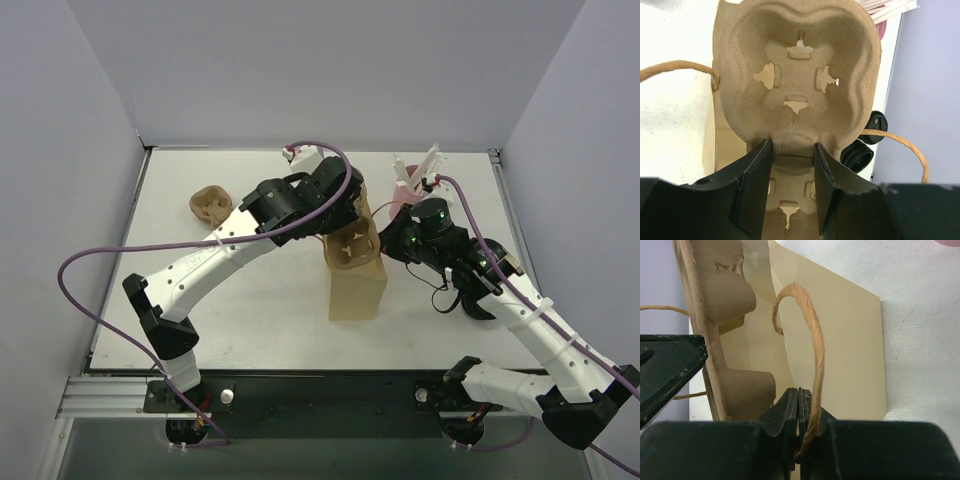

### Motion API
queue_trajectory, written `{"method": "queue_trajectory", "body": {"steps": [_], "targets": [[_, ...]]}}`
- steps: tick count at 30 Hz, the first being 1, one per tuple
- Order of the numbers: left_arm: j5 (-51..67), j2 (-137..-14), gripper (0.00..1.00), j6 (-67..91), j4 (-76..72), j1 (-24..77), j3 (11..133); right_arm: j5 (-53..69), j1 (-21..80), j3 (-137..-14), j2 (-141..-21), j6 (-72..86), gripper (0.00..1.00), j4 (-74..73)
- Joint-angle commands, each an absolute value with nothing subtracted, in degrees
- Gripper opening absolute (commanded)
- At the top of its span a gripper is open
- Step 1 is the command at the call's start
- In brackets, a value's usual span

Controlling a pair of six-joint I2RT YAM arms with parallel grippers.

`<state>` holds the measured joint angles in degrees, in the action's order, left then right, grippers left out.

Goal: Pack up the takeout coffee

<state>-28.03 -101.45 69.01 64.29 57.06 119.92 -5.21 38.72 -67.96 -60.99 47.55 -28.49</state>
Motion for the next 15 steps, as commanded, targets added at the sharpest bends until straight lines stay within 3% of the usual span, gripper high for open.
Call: {"method": "queue_trajectory", "body": {"steps": [1, 15], "targets": [[-27.25, -98.44, 0.19, 68.55, 59.06, 56.60, 119.44, -5.80, 39.11, -67.67, -60.38, 47.02, 0.00, -28.30], [-25.14, -97.03, 0.17, 72.68, 62.23, 57.48, 111.89, -6.42, 39.11, -68.47, -60.64, 46.85, 0.00, -28.30]]}}
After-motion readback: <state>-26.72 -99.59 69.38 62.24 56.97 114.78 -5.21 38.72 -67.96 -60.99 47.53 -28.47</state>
